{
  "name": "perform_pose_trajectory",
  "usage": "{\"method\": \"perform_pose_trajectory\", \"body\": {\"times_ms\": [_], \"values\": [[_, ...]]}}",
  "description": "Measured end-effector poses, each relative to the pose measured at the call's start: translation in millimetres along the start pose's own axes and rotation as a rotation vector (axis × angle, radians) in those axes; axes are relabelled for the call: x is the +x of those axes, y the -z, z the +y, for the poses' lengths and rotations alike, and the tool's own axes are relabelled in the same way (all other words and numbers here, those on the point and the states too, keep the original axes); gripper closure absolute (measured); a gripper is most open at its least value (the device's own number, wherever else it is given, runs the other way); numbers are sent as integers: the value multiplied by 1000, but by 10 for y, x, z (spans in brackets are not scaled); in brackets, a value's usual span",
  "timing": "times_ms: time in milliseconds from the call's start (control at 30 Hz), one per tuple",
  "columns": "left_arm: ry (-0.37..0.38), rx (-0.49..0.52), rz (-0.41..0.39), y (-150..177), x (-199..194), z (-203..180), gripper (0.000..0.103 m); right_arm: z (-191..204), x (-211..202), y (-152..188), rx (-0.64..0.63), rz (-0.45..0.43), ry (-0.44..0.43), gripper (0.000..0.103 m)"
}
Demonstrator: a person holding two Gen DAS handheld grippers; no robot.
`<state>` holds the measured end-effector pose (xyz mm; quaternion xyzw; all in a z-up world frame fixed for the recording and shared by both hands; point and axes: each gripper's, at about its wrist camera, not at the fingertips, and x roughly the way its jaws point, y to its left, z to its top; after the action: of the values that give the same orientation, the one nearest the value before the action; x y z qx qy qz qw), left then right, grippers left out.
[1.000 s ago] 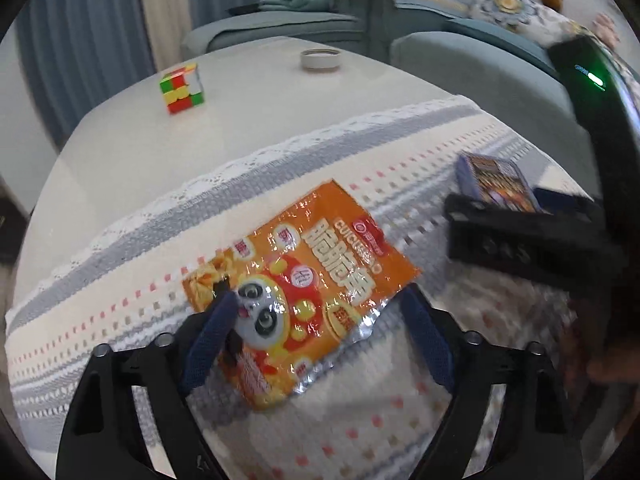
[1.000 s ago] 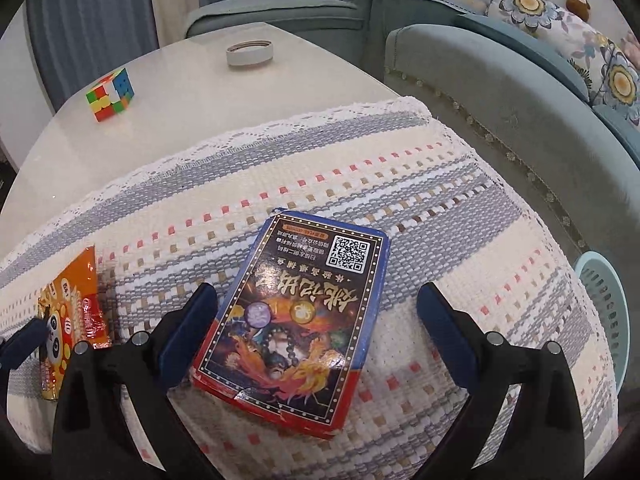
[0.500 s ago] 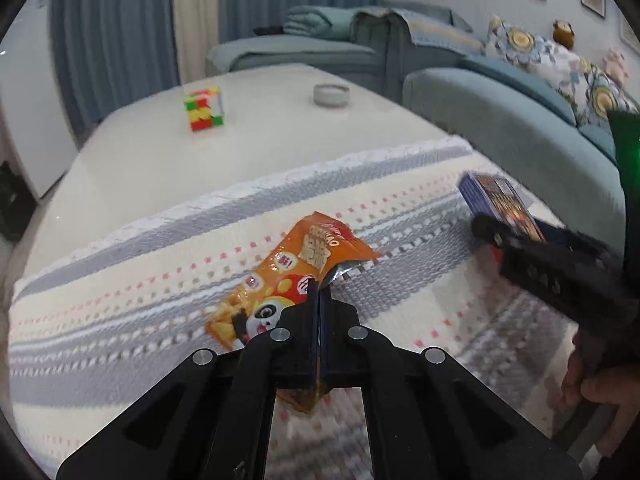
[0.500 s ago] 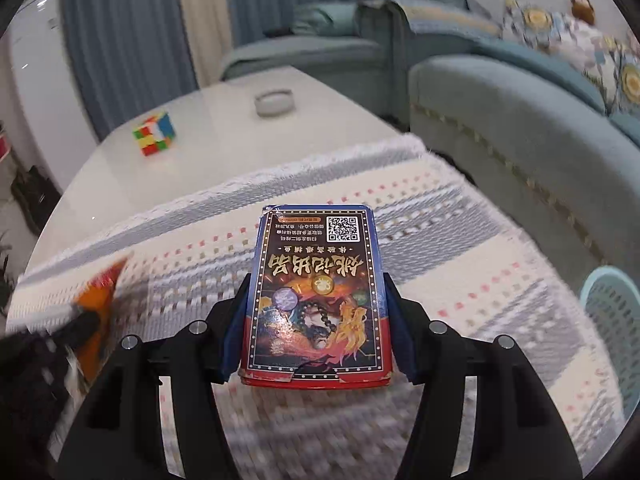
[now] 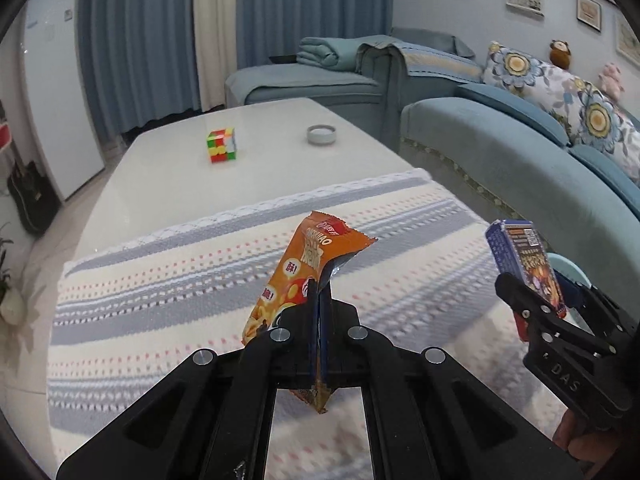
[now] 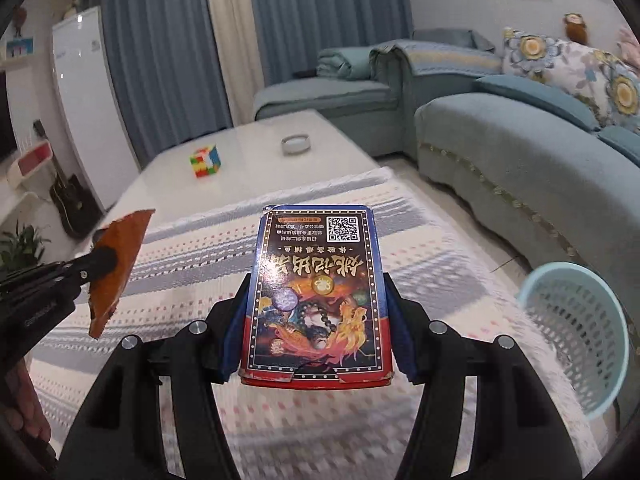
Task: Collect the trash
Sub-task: 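Carry the snack bag and card box over the blue basket and open both tools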
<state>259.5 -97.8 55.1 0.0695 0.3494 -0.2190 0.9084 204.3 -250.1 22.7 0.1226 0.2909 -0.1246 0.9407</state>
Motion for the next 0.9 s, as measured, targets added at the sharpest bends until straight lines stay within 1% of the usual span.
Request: {"method": "perform_pose_trajectory", "body": {"times_ms": [133,233,333,467,633,700,800,900], "values": [[26,-36,-12,59,-253,-232,103,-240,-433,38,10,-47,-12,47],[35,-37,-15,91,-385,-440,103,-466,-694,1,19,-65,-13,47],[56,-27,-31,98,-535,-713,103,-727,-925,-58,26,-81,7,47],[69,-25,-58,89,-668,-967,103,-1049,-1164,-107,19,-105,50,47],[107,-45,-65,-6,-710,-1225,103,-1390,-1407,-146,4,-149,109,47],[113,-28,-66,-49,-707,-1363,103,-1548,-1475,-166,17,-159,121,47],[122,26,-79,-89,-730,-1628,103,-1742,-1517,-182,35,-160,123,47],[133,37,-78,-108,-720,-1754,103,-1854,-1535,-191,33,-162,128,47]]}}
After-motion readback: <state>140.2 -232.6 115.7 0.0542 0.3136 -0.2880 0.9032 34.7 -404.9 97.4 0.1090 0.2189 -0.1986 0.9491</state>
